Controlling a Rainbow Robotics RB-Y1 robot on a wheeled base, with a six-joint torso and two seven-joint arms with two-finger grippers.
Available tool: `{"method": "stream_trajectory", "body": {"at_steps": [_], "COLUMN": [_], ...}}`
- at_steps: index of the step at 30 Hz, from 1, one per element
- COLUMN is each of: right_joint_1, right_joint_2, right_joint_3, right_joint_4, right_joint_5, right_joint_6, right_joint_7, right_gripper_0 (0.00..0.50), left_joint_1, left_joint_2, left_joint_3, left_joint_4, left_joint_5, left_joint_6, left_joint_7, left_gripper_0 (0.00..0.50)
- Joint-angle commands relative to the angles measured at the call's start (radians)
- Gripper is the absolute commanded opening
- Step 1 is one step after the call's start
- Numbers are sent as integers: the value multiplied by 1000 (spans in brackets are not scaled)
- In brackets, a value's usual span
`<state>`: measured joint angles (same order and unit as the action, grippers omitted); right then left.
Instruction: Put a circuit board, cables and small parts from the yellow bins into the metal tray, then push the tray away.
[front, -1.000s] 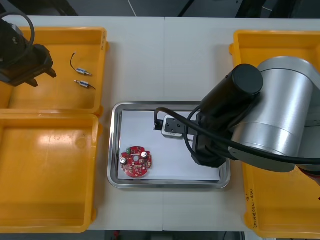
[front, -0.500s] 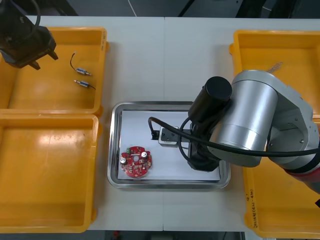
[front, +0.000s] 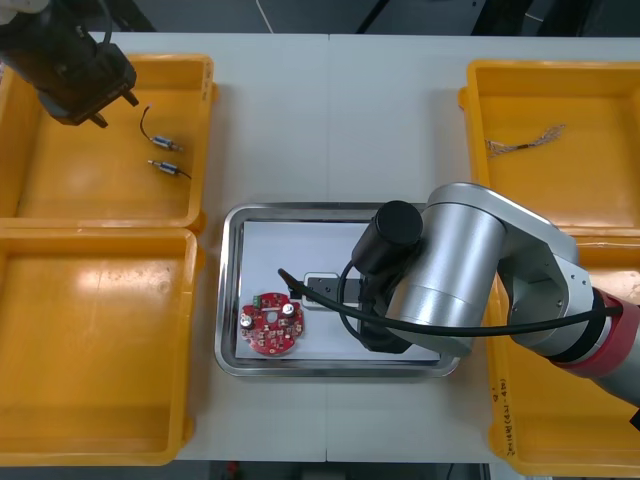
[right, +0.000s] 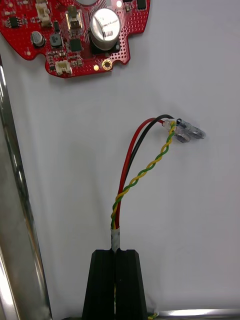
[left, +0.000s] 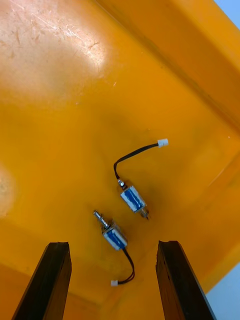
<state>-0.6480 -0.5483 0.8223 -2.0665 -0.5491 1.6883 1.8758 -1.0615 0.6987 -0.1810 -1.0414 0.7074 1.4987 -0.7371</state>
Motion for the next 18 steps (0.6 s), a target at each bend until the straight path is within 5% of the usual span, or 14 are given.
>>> {"method": "stream_trajectory", "body": {"at_steps": [1,18], "right_joint_1": [-9,7], "right_joint_2": [4,-10], "right_joint_3": [38,104], "right_joint_4": [-4,65], "right_joint_5": [32,40], "right_joint_6": [-12,-58], "right_joint_7": [40,17], "right_gripper_0": [0,0], "left_joint_1": [-86,-109], "left_joint_2": [-36,-113], "left_joint_3": [-52,-138], "left_joint_4": [75,224], "left_joint_5": [-25,-42], "left_joint_6": [-64,-233], "left_joint_7": [71,120], "left_gripper_0": [500,500]}}
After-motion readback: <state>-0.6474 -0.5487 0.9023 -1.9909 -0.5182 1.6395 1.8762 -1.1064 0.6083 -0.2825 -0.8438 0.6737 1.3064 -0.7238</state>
